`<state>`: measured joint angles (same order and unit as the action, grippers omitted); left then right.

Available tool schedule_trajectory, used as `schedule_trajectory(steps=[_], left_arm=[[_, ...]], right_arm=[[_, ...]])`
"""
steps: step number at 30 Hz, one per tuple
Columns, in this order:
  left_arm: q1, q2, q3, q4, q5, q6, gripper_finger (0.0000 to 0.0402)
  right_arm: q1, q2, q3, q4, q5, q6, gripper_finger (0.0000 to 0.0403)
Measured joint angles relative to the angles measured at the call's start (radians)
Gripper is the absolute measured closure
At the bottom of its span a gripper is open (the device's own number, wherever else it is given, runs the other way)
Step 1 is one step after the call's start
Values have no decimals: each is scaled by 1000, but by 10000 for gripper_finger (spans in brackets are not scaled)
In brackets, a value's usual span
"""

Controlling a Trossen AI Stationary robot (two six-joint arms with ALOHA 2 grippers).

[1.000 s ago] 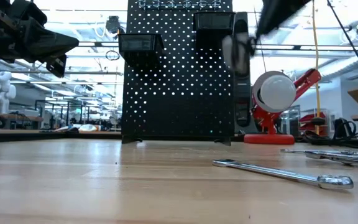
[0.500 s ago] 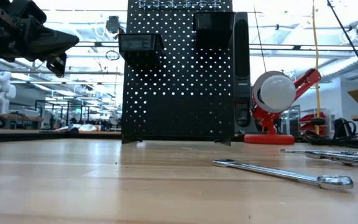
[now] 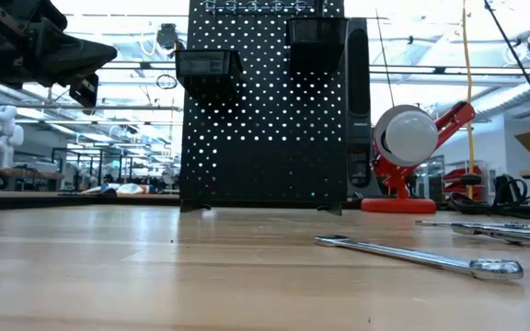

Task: Hang tools onto peg board
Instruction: Put the black allen wrench set into the top black basket on the pegboard

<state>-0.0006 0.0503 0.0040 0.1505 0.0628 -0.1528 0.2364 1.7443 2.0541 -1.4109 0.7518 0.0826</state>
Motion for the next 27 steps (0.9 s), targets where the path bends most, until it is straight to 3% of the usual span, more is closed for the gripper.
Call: schedule_trajectory(steps=[8, 13, 27], left_arm=[[0, 0, 0, -1, 0, 0, 389], [0, 0, 0, -2, 0, 0, 389], [0, 0, 0, -2, 0, 0, 389]], right_arm=[[-63, 0, 0, 20, -29, 15, 388], [-81, 0, 0, 31, -57, 6, 352], [-76, -2, 0, 54, -10, -22, 247]])
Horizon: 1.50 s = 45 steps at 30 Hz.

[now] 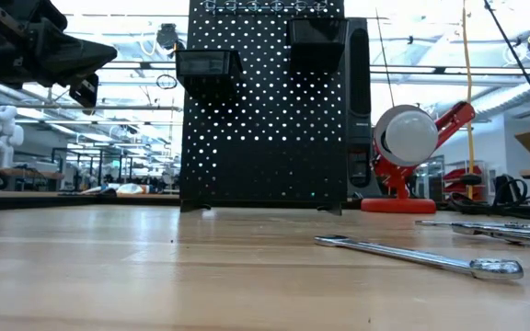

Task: Hang tools onto peg board
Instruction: Put the black allen wrench set into the top black basket on the pegboard, then hang the bottom wrench on the pegboard

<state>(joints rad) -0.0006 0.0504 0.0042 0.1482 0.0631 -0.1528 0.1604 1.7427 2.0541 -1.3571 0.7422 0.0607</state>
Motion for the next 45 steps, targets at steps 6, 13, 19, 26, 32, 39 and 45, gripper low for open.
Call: schedule_trajectory(steps=[6, 13, 19, 26, 32, 39, 45], left_arm=[[0, 0, 0, -1, 0, 0, 389], [0, 0, 0, -12, 0, -23, 389], [0, 0, 0, -40, -1, -24, 389], [0, 0, 0, -51, -8, -24, 389], [0, 0, 0, -101, -14, -24, 389], [0, 0, 0, -113, -37, -23, 389], [0, 0, 0, -113, -42, -23, 389]], right_arm=[[65, -37, 0, 28, 0, -51, 222], [198, -110, 0, -12, 116, 22, 236], [307, -174, 0, -130, 267, 194, 268], [408, -231, -55, -210, 282, 371, 341], [478, -326, -316, -202, 274, 557, 395], [545, -466, -722, 39, 160, 759, 400], [540, -508, -920, 172, -71, 1017, 395]])
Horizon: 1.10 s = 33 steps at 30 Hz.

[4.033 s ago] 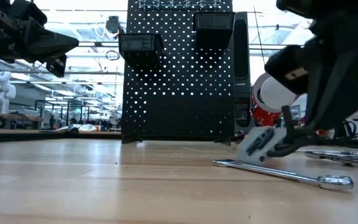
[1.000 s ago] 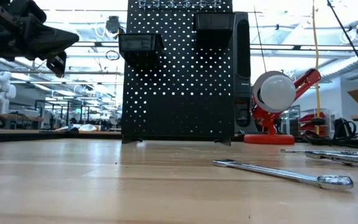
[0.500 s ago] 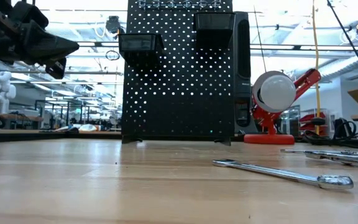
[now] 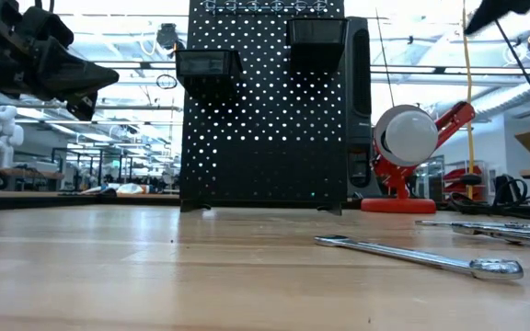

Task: Hang tools onto peg board
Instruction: Hang the bottom wrench on the pegboard

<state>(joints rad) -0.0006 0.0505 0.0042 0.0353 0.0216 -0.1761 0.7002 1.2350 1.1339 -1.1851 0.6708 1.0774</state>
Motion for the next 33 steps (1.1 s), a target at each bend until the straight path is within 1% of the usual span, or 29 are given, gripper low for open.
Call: schedule_trajectory(steps=[2, 4, 13, 17, 20, 23, 25, 29, 33], left_arm=[[0, 0, 0, 0, 0, 0, 389], [0, 0, 0, 0, -2, 0, 389], [0, 0, 0, -3, -31, 6, 389], [0, 0, 0, -3, -36, 6, 389], [0, 0, 0, -2, -46, 7, 389], [0, 0, 0, -2, -50, 7, 389], [0, 0, 0, -2, -50, 7, 389], [0, 0, 0, -12, -49, 25, 389], [0, 0, 0, -13, -50, 24, 389]], right_arm=[[0, 3, -43, 51, -62, 16, 382], [0, 12, -81, 98, -122, 9, 360], [-37, 62, -258, 287, -237, 11, 215], [-71, 77, -317, 373, -316, 12, 171], [-101, 84, -350, 366, -331, 21, 163], [-134, 84, -391, 380, -324, 21, 169], [-160, 84, -429, 429, -331, 10, 178], [-204, 84, -506, 587, -341, -32, 192], [-246, 84, -548, 604, -367, -45, 198]])
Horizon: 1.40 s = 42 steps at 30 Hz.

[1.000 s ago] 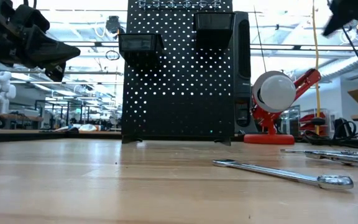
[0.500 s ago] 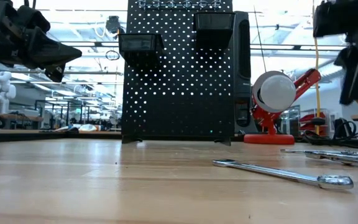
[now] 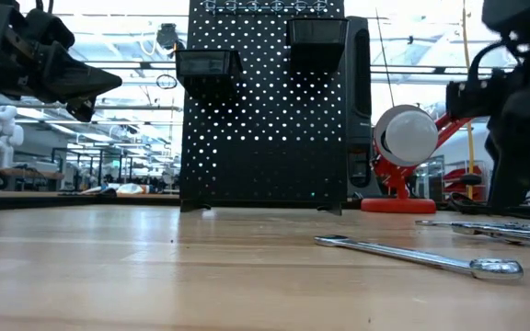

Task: Hang tools onto peg board
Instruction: Hang the bottom wrench on the pegboard

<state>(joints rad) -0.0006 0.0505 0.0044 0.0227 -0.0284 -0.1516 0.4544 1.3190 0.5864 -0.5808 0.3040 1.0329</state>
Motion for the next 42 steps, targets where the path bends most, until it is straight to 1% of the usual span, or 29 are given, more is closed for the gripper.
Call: schedule_trajectory(steps=[7, 16, 19, 21, 26, 28, 32, 39, 40, 42], left_arm=[[0, 0, 0, -1, -1, 1, 389], [0, 0, 0, -2, -6, 2, 389], [0, 0, 0, -2, -6, 2, 389], [0, 0, 0, -2, -7, 2, 389], [0, 0, 0, -2, -7, 2, 389], [0, 0, 0, -2, -7, 3, 389], [0, 0, 0, -2, -7, 4, 389], [0, 0, 0, -1, -7, 2, 389], [0, 0, 0, 0, -7, 2, 389], [0, 0, 0, 2, -8, 1, 389]], right_arm=[[-52, 0, -16, 22, -46, -100, 209], [-103, 6, -16, 53, -54, -206, 235], [-128, 25, -16, 60, -117, -234, 241], [-139, 39, -15, 67, -142, -244, 242], [-162, 70, -12, 69, -154, -239, 242], [-168, 84, -11, 68, -154, -236, 248], [-179, 120, -8, 64, -149, -233, 283], [-197, 139, -2, 60, -143, -232, 380], [-198, 137, 1, 57, -145, -234, 387], [-199, 137, 7, 51, -148, -240, 388]])
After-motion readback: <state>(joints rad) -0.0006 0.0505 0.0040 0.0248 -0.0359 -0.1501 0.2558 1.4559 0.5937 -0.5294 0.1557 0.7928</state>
